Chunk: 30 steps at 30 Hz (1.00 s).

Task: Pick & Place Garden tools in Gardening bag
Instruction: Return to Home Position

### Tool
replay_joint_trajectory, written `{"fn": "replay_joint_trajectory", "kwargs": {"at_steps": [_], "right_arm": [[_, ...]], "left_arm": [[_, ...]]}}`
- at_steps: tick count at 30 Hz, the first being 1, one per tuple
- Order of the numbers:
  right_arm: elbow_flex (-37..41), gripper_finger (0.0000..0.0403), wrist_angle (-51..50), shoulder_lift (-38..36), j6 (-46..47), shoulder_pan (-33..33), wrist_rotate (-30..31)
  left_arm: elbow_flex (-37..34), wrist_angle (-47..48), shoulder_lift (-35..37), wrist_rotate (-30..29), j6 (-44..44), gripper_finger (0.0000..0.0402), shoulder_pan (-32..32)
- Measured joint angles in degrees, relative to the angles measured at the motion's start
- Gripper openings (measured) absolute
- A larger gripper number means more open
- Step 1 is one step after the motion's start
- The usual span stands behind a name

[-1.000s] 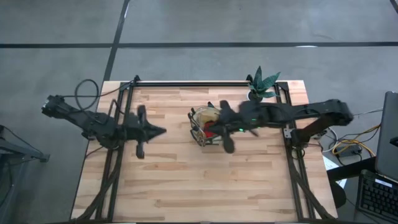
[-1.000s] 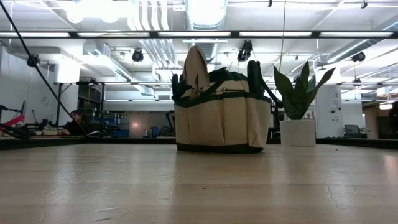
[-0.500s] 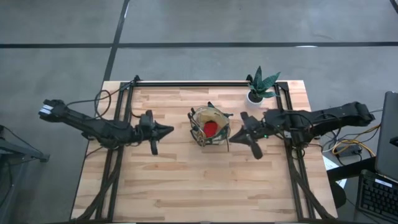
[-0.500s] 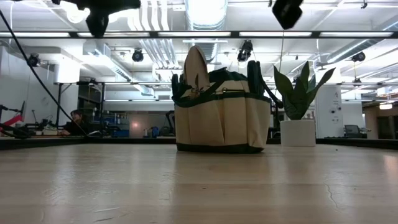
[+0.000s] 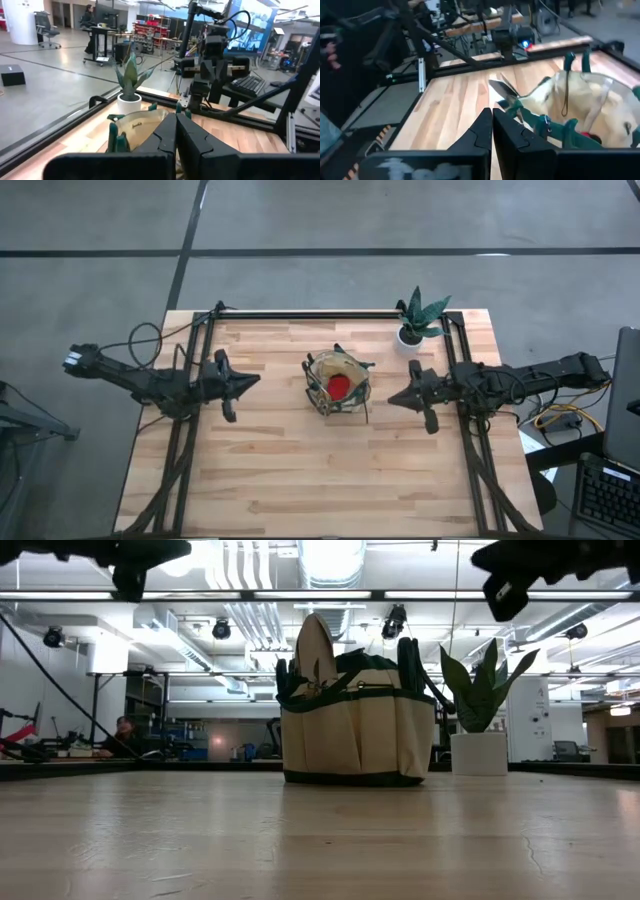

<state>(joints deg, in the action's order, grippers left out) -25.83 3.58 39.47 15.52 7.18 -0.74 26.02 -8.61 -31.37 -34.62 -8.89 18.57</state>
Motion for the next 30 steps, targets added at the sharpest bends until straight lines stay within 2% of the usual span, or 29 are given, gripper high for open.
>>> {"fn": "replay_joint_trajectory", "kwargs": {"at_steps": [3,8,13,22,27,30], "right_arm": [[2.60,0.0008,0.04,-3.39,-1.67,0.01,0.59],[8.17,0.0008,-0.06,-8.36,5.31,-0.11,5.51],[13.57,0.0009,3.21,-14.15,1.11,-0.07,4.08],[20.76,0.0009,3.25,-27.45,0.51,-0.35,3.19],[25.26,0.0009,5.86,-34.27,-0.51,-0.35,-1.13],[25.34,0.0009,2.48,-37.34,-1.46,-0.35,-1.65]], "left_arm": [[-2.58,0.16,3.56,1.92,0.97,0.0007,0.04],[-6.17,0.18,8.66,2.68,1.57,0.0006,0.04],[-9.42,0.14,13.76,2.81,2.01,0.0008,0.05],[-12.42,3.05,23.87,1.59,3.54,0.0003,0.02],[-16.32,3.97,28.14,6.23,1.15,0.0004,0.04],[-19.68,3.81,29.95,8.03,-2.14,0.0004,0.04]]}}
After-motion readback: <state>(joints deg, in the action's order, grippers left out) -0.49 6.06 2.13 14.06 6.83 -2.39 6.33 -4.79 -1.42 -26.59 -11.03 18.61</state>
